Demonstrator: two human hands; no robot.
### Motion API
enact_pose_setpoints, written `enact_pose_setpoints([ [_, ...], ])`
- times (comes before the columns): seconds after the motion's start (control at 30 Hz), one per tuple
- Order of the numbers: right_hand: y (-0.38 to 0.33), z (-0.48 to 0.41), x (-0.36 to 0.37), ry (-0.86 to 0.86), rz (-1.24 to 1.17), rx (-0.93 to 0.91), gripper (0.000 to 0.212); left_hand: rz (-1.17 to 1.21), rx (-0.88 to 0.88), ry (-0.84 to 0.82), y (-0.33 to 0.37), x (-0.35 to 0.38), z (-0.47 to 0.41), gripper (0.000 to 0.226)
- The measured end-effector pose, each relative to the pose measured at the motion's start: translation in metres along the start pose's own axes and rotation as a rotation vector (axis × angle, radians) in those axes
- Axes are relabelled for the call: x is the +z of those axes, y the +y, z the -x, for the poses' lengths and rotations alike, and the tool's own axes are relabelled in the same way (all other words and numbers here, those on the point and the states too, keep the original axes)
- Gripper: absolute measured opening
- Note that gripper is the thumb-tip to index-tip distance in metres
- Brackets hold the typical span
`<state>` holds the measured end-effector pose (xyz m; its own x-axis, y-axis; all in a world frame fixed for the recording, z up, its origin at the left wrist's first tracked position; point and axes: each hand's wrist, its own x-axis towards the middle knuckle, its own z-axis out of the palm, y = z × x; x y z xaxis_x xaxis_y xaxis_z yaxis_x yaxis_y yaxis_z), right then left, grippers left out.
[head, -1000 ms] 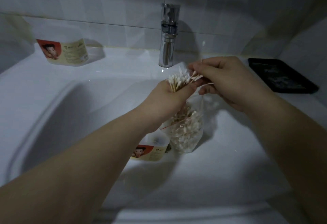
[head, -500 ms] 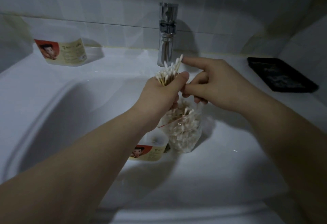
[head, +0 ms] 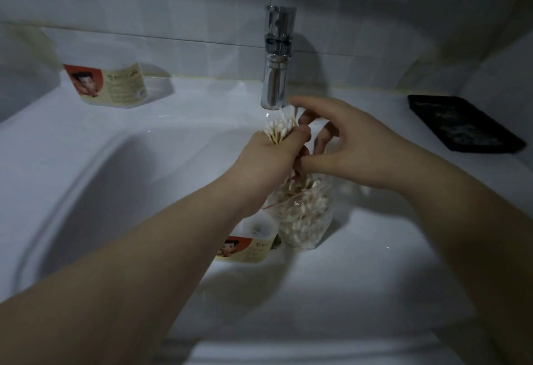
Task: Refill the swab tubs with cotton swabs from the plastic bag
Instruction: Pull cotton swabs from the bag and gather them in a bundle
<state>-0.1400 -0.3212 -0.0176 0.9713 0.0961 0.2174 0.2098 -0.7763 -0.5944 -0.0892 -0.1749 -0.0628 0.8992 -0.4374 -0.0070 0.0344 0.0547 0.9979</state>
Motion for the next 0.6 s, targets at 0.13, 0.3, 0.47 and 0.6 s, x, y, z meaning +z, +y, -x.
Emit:
enact_pose_setpoints([
  [0.13, 0.003, -0.001, -0.003, -0.009, 0.019, -0.009, 0.078, 0.039, -0.015, 0.001, -0.002, -0.001, -0.002, 0.020],
  [0.3, 0.005, -0.001, 0.000, -0.067, 0.002, -0.017, 0.086, 0.055, -0.021, -0.041, 0.000, -0.002, 0.000, 0.023],
  [0.47, 0.005, 0.003, 0.000, -0.093, -0.005, -0.047, 0.106, 0.012, 0.004, -0.135, 0.006, -0.001, 0.006, 0.027],
  [0.6, 0.004, 0.001, 0.001, -0.115, 0.068, -0.072, 0.101, -0.035, 0.011, -0.144, 0.007, 0.001, 0.010, 0.025],
])
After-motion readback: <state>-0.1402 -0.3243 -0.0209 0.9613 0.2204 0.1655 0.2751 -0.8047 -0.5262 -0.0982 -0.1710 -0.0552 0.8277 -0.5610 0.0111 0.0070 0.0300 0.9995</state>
